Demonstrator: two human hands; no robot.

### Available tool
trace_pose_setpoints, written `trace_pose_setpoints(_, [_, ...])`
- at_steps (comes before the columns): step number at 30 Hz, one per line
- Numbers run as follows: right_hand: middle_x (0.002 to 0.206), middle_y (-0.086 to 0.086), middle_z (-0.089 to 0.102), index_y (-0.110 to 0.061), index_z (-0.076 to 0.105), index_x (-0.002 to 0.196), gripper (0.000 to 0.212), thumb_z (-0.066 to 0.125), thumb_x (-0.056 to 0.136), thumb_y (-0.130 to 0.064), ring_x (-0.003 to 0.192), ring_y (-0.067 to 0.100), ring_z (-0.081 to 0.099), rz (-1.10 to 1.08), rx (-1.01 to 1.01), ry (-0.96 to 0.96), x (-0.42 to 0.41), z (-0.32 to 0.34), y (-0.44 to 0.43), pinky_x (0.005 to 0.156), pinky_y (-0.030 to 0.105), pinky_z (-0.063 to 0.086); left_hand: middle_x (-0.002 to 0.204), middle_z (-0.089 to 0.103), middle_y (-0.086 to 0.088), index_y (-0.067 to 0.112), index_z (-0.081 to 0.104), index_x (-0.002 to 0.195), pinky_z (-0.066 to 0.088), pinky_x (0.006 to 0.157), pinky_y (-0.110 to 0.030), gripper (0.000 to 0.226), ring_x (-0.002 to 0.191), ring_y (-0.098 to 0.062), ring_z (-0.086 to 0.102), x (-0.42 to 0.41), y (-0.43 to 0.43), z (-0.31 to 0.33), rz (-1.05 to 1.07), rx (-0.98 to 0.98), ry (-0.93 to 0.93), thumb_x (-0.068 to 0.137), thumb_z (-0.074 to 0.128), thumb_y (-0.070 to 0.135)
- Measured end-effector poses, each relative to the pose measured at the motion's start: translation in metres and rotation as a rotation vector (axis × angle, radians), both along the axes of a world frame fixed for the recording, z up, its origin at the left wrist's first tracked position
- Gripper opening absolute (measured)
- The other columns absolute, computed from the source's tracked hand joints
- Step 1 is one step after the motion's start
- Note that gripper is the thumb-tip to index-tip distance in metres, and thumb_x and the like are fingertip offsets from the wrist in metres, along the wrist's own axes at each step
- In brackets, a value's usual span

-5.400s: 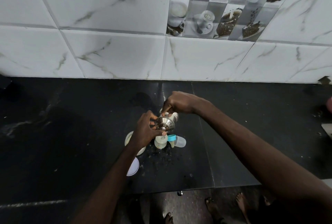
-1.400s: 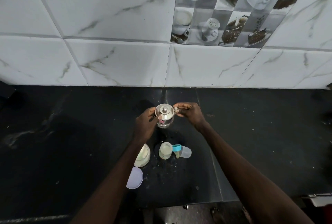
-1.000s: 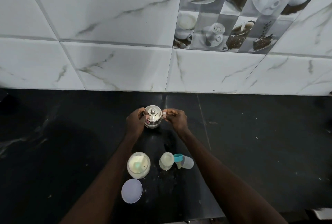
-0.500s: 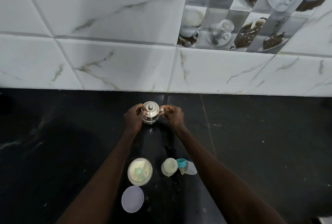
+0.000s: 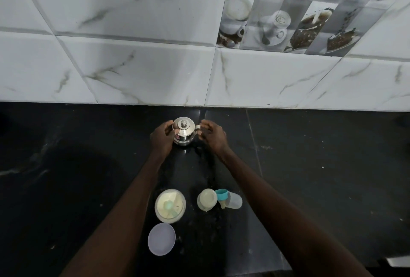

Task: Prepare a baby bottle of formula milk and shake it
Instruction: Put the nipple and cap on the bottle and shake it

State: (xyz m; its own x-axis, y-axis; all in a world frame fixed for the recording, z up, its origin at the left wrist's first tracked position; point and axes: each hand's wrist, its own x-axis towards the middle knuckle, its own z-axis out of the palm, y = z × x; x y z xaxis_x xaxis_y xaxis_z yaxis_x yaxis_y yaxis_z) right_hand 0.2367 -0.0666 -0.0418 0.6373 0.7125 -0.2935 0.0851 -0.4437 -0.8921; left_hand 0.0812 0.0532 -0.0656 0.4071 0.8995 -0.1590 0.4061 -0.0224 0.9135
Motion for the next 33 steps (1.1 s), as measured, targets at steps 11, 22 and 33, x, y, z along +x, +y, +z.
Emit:
trace_pose_setpoints(11, [0.115,0.006,0.071,-0.016,0.067,0.12,0.024,0.06,0.098,-0.024,0.103,0.022,0.069,0.797,-0.532,-0.504,-0.013,0.012,-0.125,0.093,0.041,0.056,0.14,0.062,0.004,0.024,0.056,0.141,0.047,0.113,-0.035,0.068,0.13,-0.01,0.057,-0.029,-0.145,0.046,-0.056,0.034,-0.059,0.084,0.057,-0.014])
trace_pose_setpoints(22, [0.148,0.021,0.049,-0.007,0.043,0.15,0.051,0.05,0.101,-0.019,0.134,0.041,0.049,0.77,-0.703,-0.677,-0.052,-0.018,-0.153,0.112,0.045,0.042,0.146,0.057,-0.002,0.021,0.045,0.145,0.05,0.103,-0.042,0.111,0.131,-0.026,0.06,-0.039,-0.231,0.02,-0.63,0.468,0.471,0.041,0.069,0.049])
trace_pose_setpoints(33, [0.138,0.021,0.055,-0.001,0.051,0.132,0.052,0.071,0.088,-0.021,0.127,0.039,0.054,0.598,-0.558,-0.518,-0.055,0.008,-0.151,0.102,0.037,0.041,0.111,0.074,-0.022,0.012,0.052,0.125,0.064,0.065,-0.043,0.067,0.088,-0.037,0.077,-0.032,-0.224,-0.005,-0.576,0.214,0.506,0.065,0.046,0.041])
